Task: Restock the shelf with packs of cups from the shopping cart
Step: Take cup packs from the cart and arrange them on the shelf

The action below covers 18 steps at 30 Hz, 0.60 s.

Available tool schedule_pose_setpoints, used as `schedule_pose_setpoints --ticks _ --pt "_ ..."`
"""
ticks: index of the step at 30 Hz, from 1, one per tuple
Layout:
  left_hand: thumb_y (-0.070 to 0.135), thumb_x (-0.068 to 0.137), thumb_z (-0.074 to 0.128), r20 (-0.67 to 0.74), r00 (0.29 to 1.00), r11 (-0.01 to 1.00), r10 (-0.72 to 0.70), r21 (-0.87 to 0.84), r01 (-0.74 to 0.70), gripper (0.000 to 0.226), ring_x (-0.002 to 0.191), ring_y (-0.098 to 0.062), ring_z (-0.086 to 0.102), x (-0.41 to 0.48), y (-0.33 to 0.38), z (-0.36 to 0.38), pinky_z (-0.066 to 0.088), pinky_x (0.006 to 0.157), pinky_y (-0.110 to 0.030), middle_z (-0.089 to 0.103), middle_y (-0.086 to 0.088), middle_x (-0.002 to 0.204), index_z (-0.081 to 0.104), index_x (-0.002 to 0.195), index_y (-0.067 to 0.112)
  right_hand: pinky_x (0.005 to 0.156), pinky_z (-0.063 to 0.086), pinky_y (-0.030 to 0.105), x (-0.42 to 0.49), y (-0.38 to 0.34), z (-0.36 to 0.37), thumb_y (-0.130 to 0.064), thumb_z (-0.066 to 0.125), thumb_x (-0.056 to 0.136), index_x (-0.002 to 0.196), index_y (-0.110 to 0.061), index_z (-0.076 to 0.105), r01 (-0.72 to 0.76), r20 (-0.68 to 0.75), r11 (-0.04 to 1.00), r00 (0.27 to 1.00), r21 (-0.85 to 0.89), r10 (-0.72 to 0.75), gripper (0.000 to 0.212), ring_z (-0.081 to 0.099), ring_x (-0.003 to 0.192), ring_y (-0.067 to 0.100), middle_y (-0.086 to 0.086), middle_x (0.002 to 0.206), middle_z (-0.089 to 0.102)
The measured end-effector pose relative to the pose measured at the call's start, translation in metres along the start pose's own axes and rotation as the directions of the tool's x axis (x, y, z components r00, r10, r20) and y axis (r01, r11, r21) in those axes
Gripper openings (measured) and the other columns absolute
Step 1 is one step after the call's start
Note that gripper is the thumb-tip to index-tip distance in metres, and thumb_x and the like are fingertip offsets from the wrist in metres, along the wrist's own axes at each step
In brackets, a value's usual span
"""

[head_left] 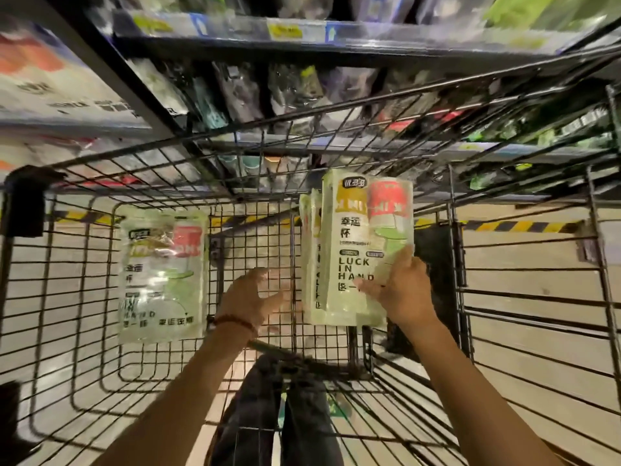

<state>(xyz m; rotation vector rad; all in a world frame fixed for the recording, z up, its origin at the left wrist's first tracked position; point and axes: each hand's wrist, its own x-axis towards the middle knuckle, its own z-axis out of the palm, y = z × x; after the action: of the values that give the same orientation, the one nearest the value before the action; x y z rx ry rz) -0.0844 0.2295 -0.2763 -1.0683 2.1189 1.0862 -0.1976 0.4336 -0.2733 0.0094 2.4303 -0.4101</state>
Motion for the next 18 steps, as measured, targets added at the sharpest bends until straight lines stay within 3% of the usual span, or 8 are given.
schedule_pose_setpoints --ticks 2,4,7,9,11,15,18 --pt "0.025 0.081 0.073 0.066 0.998 0.999 0.024 -0.04 -0.021 0.063 0.121 -0.022 0.052 -0.002 0.0 0.002 0.05 0.073 -0.015 0.052 -0.003 0.135 0.045 0.137 0.018 0.099 0.042 0.052 0.006 -0.003 0.002 -0.074 0.077 0.045 0.143 -0.007 0.013 -0.106 0.087 0.991 0.991 0.087 0.098 0.135 0.047 0.121 0.035 0.016 0.133 0.045" --pt "0.015 0.083 0.07 0.139 0.988 0.994 0.074 -0.089 -0.062 0.054 0.115 -0.016 0.055 -0.002 0.007 0.011 0.048 0.074 -0.012 0.055 0.003 0.13 0.05 0.133 0.018 0.093 0.048 0.05 0.008 -0.001 0.009 -0.076 0.079 0.03 0.132 -0.01 0.028 -0.17 0.138 0.968 0.98 0.184 0.146 0.131 0.055 0.113 0.029 0.007 0.122 0.053" --pt "0.004 0.084 0.066 0.182 0.974 0.987 0.138 -0.108 -0.119 0.057 0.104 -0.007 0.054 0.008 0.013 0.019 0.045 0.074 -0.007 0.056 0.008 0.125 0.049 0.135 0.024 0.084 0.056 0.043 0.006 0.006 0.019 -0.03 0.094 0.047 0.117 -0.013 0.031 -0.211 0.177 0.815 0.975 0.54 0.135 0.096 0.061 0.104 0.022 0.002 0.113 0.057" --pt "0.001 0.081 0.068 0.191 0.966 0.982 0.177 -0.101 -0.16 0.068 0.107 -0.01 0.055 0.016 0.013 0.015 0.047 0.083 -0.012 0.057 0.002 0.128 0.043 0.139 0.025 0.073 0.056 0.03 0.005 0.009 0.02 -0.009 0.091 0.055 0.117 -0.014 0.029 -0.192 0.159 0.727 0.981 0.66 0.115 0.088 0.06 0.097 0.013 -0.002 0.108 0.056" --pt "0.0 0.08 0.07 0.185 0.963 0.979 0.195 -0.099 -0.18 0.07 0.112 -0.016 0.057 0.02 0.014 0.012 0.048 0.093 -0.025 0.057 -0.004 0.13 0.041 0.14 0.022 0.064 0.05 0.02 0.004 0.008 0.02 -0.007 0.09 0.056 0.119 -0.014 0.034 -0.163 0.136 0.685 0.986 0.71 0.094 0.085 0.059 0.092 0.006 -0.005 0.105 0.059" --pt "-0.003 0.083 0.066 0.136 0.976 0.966 0.173 -0.218 -0.14 0.062 0.092 -0.008 0.055 0.023 0.022 0.015 0.046 0.074 -0.009 0.054 0.004 0.119 0.041 0.138 0.011 0.062 0.053 0.02 0.002 0.012 0.011 -0.023 0.092 0.053 0.112 -0.018 0.046 -0.058 0.004 0.74 0.997 0.67 0.074 0.075 0.065 0.088 0.004 -0.011 0.1 0.066" --pt "0.004 0.075 0.075 0.168 0.978 0.958 0.12 -0.28 -0.07 0.063 0.101 -0.017 0.061 0.032 0.024 0.03 0.052 0.087 -0.03 0.062 -0.003 0.121 0.049 0.131 0.013 0.06 0.042 0.012 -0.005 0.013 0.001 -0.022 0.09 0.058 0.11 -0.023 0.036 0.029 -0.08 0.814 0.997 0.58 0.021 0.074 0.057 0.084 -0.003 -0.016 0.099 0.058"
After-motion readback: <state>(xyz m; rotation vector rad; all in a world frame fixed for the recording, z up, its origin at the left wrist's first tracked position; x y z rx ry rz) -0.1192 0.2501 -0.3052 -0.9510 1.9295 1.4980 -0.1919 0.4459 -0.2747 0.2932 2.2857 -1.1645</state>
